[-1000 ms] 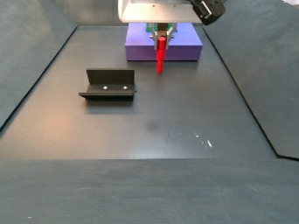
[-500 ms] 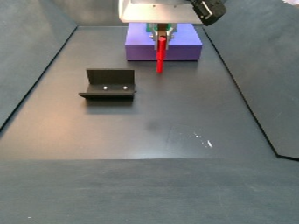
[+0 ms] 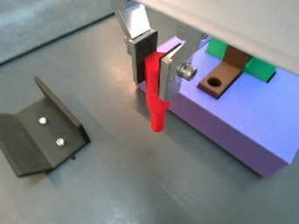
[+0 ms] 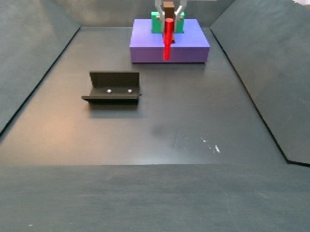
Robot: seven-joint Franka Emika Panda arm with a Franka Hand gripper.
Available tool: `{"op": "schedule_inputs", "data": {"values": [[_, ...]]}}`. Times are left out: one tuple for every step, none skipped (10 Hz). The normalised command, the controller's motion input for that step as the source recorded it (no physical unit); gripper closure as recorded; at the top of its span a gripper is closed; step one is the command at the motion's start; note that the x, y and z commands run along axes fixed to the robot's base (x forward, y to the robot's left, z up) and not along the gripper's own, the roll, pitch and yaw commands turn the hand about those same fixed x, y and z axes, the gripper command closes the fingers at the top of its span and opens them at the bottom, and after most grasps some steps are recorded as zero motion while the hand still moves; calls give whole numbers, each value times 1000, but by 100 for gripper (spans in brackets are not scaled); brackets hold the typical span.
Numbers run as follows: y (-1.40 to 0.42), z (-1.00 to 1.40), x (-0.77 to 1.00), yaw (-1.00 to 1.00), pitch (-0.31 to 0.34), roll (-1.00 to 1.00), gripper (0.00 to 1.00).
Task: Pick up the red object. Move up. Move to above the board. Insert the red object.
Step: Move to above the board.
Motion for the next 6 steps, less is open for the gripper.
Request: {"op": "schedule_inputs", "data": {"values": [[3, 1400, -13, -9, 25, 5, 100], [2, 1400, -27, -6, 28, -6, 100], [-2, 1400, 22, -4, 22, -22, 100], [-4, 1400, 75, -5, 60, -28, 100], [-1, 537, 27, -5, 93, -32, 100], [-1, 169, 29, -5, 62, -39, 100]]}}
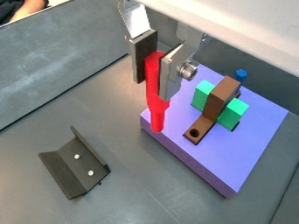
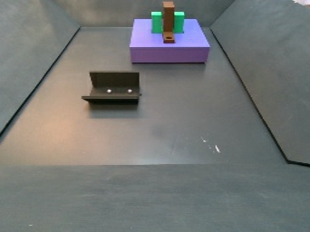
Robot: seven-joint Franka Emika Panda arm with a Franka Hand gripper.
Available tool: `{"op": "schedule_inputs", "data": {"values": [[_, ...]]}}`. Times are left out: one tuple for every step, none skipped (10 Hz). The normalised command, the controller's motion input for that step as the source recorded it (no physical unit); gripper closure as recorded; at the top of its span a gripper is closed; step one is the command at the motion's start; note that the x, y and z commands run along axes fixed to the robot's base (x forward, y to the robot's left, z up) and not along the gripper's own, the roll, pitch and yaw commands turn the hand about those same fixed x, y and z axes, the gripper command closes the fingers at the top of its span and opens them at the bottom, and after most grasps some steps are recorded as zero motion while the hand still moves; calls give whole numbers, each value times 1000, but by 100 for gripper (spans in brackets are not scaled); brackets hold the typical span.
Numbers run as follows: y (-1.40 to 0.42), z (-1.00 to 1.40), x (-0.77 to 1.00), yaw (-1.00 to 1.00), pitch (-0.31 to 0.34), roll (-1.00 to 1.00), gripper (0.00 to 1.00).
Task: Pick up the red object. Move up. Move to above the board. Insert the red object.
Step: Move to above the board, then insert the red object.
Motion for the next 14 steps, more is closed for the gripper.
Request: {"op": "schedule_inputs", "data": {"values": [[-1400, 322, -13, -134, 316, 84, 100], [-1400, 324, -24, -121, 318, 110, 100], [-1400, 337, 12, -51, 262, 133, 100], [-1400, 325, 56, -22, 218, 77, 100], [-1400, 317, 100, -10, 195, 63, 100], [-605, 144, 79, 1, 174, 56, 100], [0, -26, 0, 0, 0, 0, 100], [257, -234, 0, 0, -47, -70, 100], [360, -366, 0, -9, -49, 0, 100], [374, -469, 0, -80, 0, 0, 100], [354, -471, 0, -109, 0, 0, 100], [271, -511, 0, -111, -16, 37, 100], [43, -546, 0, -54, -14, 196, 100], [0, -531, 0, -31, -20, 244, 100]]}}
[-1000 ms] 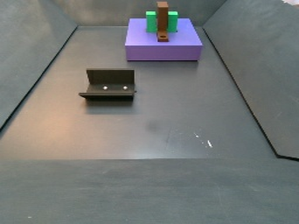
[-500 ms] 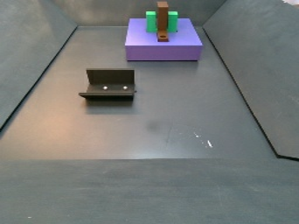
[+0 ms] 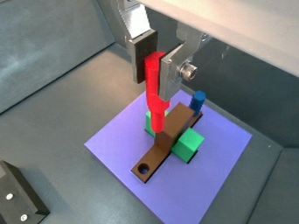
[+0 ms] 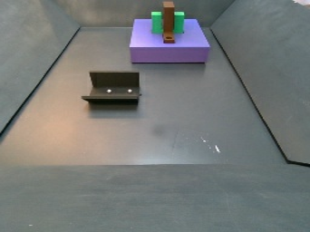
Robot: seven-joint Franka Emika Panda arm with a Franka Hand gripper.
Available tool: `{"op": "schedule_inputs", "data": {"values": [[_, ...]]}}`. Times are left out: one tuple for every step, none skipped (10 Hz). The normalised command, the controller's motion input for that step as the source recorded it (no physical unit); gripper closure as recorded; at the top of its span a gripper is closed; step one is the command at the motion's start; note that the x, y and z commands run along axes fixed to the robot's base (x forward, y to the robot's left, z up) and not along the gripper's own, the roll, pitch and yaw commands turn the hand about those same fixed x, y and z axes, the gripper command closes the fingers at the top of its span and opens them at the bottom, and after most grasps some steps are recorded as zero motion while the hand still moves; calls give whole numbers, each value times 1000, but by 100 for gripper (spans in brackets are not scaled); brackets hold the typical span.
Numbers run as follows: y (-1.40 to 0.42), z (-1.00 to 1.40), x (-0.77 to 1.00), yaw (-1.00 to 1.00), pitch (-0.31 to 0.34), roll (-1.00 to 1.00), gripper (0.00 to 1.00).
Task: Pick up the red object. Move up. Move to above the board. Insert the red object.
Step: Insert the red object.
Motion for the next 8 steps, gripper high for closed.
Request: {"op": "schedule_inputs", "data": {"values": [[0, -546, 0, -34, -23, 229, 100], [0, -551, 0, -54, -31, 190, 100], [11, -580, -9, -66, -17, 191, 100], [37, -549, 0, -69, -27, 156, 100], [31, -554, 0, -109, -19, 136, 100], [40, -523, 0, -157, -11, 91, 100], [129, -469, 0, -231, -53, 0, 100], [149, -411, 0, -197, -31, 0, 100]]}}
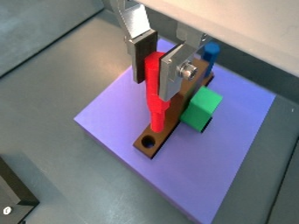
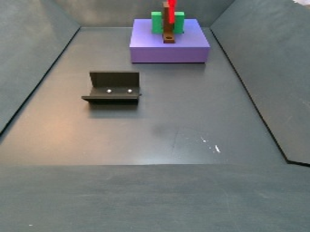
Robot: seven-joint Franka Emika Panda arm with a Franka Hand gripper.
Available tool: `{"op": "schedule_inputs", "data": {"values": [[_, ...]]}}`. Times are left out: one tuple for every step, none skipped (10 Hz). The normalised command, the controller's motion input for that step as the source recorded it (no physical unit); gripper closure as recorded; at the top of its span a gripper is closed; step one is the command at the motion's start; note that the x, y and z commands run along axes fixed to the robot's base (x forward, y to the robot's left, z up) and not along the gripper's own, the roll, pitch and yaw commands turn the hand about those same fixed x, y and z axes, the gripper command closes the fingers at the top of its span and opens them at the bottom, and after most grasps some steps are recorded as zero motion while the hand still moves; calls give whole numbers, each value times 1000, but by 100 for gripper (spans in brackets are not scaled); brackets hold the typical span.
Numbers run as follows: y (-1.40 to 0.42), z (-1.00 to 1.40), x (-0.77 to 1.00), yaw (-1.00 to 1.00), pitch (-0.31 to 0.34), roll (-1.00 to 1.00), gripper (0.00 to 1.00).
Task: Pick up the red object. Move up. Move to above the board. Insert the red object.
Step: Insert the red object.
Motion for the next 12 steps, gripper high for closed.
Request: {"op": "schedule_inputs", "data": {"values": [[186, -320, 0, -114, -37, -9, 100], [157, -294, 34, -57, -130, -123, 100], [126, -229, 14, -91, -156, -173, 100], [34, -166, 6, -63, -120, -141, 100], [14, -200, 26, -89, -90, -66, 100], [0, -237, 23, -89, -84, 0, 100], [0, -237, 106, -69, -61, 0, 100], [9, -249, 83, -80, -51, 0, 100], [34, -254, 54, -83, -36, 0, 100], [57, -251, 57, -91, -24, 0, 100], [66, -260, 60, -89, -21, 0, 100], [69, -266, 46, -66, -16, 0, 100]]}}
